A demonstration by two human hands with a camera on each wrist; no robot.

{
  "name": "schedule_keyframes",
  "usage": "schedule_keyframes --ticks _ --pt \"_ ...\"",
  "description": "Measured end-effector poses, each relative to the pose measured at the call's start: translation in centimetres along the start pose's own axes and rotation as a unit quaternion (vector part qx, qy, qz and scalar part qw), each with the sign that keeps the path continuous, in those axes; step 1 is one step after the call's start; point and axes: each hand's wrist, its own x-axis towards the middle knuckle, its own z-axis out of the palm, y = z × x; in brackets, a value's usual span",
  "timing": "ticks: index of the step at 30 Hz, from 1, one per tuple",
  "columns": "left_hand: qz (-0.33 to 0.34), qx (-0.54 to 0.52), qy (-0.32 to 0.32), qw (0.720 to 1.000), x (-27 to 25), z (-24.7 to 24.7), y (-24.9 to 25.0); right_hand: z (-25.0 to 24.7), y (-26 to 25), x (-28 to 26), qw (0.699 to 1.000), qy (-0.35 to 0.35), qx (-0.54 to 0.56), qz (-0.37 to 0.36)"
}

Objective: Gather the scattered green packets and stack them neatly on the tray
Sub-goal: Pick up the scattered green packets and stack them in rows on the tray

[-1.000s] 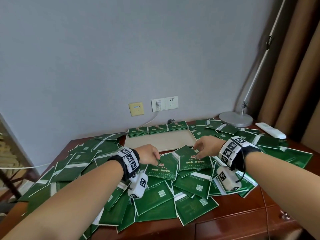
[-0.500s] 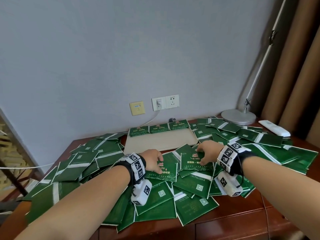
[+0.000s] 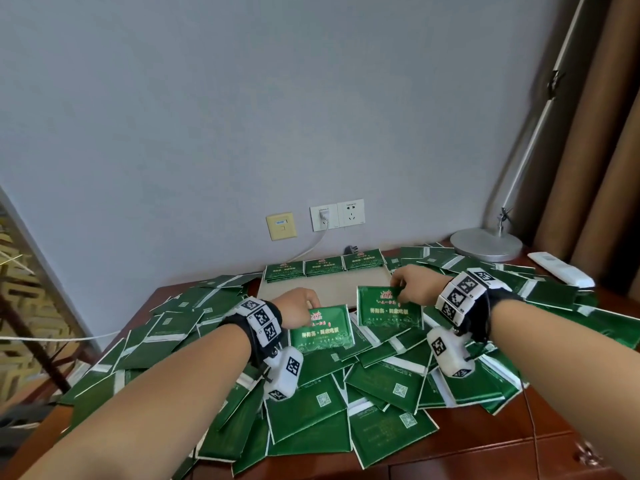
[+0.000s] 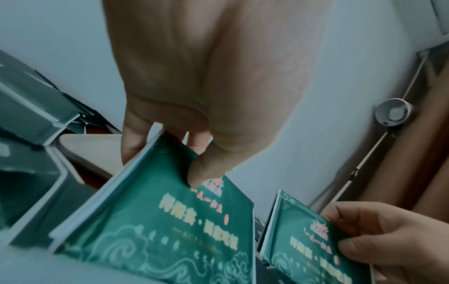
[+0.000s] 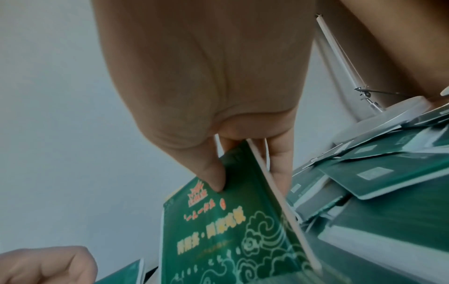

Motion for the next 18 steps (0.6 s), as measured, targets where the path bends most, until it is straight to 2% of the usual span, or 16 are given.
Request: schedule_keyframes --ticks 7,18 --pt "-0.022 -0.035 0.056 0.998 3.8 -3.1 -1.5 -1.7 0.0 4.1 0.998 0.055 0.041 0.004" --pt "-0.048 -0.090 0.032 0.994 14.2 -2.8 -3.9 -1.2 1.0 13.7 0.999 0.009 0.027 0.035"
